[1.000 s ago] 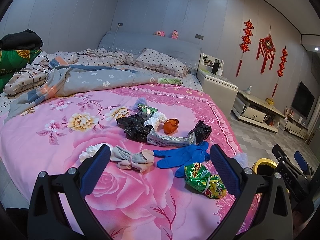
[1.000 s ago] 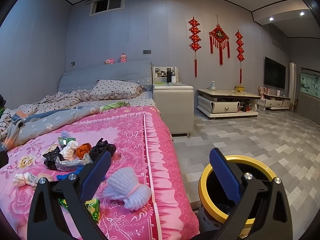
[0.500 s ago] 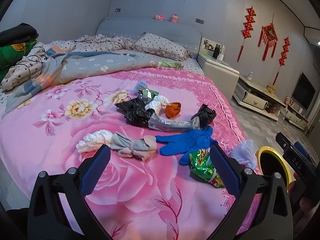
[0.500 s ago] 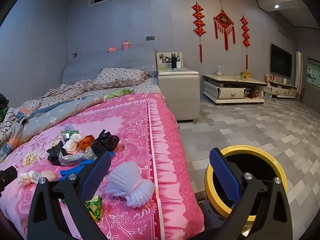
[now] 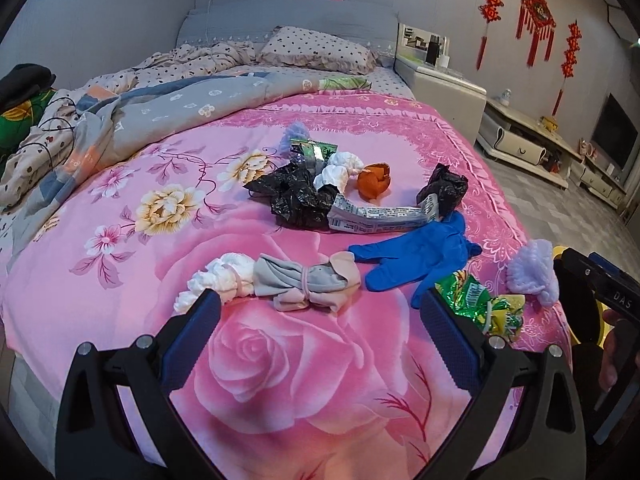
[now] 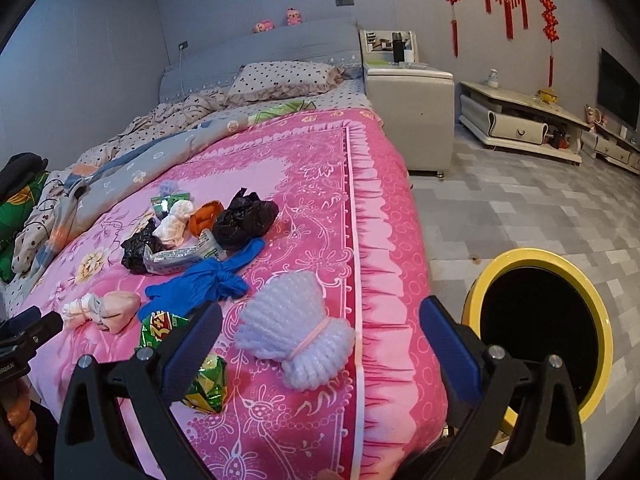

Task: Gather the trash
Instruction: 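Grasp the grey cloth bundle with the left tool while the right tool grasps the white mesh bundle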

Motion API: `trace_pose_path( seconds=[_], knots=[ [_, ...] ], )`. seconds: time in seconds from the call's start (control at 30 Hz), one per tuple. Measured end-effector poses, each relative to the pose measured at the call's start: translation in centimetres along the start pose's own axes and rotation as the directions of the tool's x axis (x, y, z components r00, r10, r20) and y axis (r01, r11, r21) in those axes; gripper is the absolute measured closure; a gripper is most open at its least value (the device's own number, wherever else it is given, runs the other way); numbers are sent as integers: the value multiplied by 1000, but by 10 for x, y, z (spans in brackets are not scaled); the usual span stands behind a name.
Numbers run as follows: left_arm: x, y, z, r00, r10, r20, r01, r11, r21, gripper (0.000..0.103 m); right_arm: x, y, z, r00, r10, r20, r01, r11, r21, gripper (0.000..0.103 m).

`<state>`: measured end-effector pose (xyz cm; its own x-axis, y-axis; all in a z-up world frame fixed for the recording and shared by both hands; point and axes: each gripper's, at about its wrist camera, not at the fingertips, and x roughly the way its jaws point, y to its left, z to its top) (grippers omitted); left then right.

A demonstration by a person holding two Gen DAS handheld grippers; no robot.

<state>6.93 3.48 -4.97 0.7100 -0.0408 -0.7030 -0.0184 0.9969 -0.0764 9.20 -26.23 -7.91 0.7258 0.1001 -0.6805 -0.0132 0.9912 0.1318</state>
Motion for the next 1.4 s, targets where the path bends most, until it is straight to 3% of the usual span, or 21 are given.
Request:
trace_pose_path(
  seconds=[0.1, 0.43, 0.6, 0.77, 0.93, 1.1, 1.17, 1.3, 1.4],
  knots=[
    [12, 4, 7, 1000, -13, -26, 13, 1000, 14, 8, 10, 0, 3, 998, 27, -52, -26, 1000, 18, 8],
    [57, -10, 36, 993, -23, -116, 52, 968, 247, 8, 30, 0, 12, 988, 61, -140, -56, 998, 42, 8],
    [73, -7, 44, 985, -32, -171, 100, 906, 411, 8, 35, 1, 15, 982, 83, -170, -79, 996, 34, 8],
    [89, -7, 46, 979, -20, -201, 134, 812, 568, 8, 47, 6, 16, 971, 117, -210, -110, 993, 46, 8],
    [96, -15, 45, 971, -83, -226, 214, 728, 651, 8, 54, 8, 16, 966, 126, -225, -119, 992, 44, 13],
    [109, -23, 37, 961, -113, -252, 260, 678, 688, 9, 62, 13, 13, 959, 130, -250, -127, 991, 29, 14],
    [115, -25, 30, 954, -109, -280, 281, 658, 699, 25, 64, 13, 13, 961, 123, -247, -120, 992, 25, 17],
    [124, -26, 22, 944, -113, -311, 308, 645, 699, 27, 66, 13, 13, 966, 110, -233, -109, 994, 17, 22],
    [128, -24, 23, 934, -135, -331, 334, 657, 675, 27, 72, 15, 13, 969, 77, -234, -80, 997, -4, 22]
  ],
)
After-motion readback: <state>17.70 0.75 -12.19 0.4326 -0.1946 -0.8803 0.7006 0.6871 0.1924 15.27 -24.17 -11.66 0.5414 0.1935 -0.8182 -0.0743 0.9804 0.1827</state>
